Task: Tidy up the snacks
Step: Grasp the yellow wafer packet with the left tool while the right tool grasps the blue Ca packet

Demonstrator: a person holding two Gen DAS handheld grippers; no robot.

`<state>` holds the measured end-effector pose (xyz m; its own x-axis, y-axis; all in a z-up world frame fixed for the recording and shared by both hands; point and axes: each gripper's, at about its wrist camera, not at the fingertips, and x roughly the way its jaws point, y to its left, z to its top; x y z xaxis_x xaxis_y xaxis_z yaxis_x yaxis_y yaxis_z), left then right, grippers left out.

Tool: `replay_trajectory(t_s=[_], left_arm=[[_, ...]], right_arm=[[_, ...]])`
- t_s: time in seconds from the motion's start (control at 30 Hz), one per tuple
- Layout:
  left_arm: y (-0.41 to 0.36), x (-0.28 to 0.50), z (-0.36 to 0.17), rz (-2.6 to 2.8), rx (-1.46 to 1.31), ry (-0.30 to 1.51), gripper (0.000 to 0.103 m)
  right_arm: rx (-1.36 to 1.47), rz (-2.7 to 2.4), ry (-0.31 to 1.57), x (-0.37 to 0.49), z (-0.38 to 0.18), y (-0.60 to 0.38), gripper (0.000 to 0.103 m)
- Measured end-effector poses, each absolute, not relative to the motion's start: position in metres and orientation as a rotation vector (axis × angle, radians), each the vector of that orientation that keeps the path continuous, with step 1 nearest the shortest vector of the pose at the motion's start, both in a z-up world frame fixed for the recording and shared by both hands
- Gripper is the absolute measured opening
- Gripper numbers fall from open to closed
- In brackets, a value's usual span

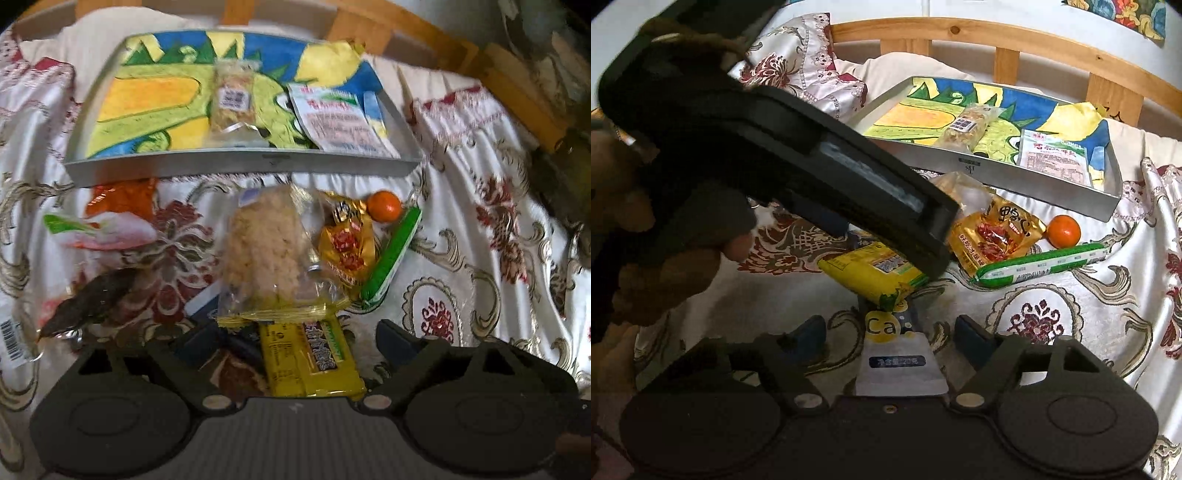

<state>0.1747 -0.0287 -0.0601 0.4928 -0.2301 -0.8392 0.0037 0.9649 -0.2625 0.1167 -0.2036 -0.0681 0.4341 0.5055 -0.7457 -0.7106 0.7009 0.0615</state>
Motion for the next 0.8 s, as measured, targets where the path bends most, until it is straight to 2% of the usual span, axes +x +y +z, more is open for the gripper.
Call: replay_trajectory(t_s=[0.1,0.2,0.27,0.37,0.4,0.57,0.8], left_arm=[[-0.035,0.181,-0.066,-0.133,-0.195,1.073,0.089],[-0.036,0.183,-0.069,-0.123,-0.158,1.079,0.077],[-0.033,0.182,-0.07,-0.126,-0.154,1.079,0.073],[-0.026,0.18,-0.068,-0.128,-0.165,1.079,0.061],[-0.024,0.18,-0.067,-0.129,-0.17,1.079,0.053],[-0.006,0.172,-0.066,-0.129,-0.236,1.081,0.052],[0.013,0.151,-0.062,-0.104,-0.241,1.058,0.052]], right_arm=[[-0.297,0.768,0.809,0.115,-0.07,-0.203,0.075],[-0.308,0.765,0.8,0.115,-0.071,-0.202,0.072],[-0.316,0.765,0.795,0.115,-0.072,-0.202,0.069],[-0.328,0.771,0.788,0.115,-0.073,-0.201,0.064],[-0.332,0.774,0.787,0.115,-0.073,-0.201,0.061],[-0.361,0.788,0.777,0.11,-0.074,-0.198,0.049],[-0.355,0.786,0.775,0.113,-0.075,-0.197,0.05]])
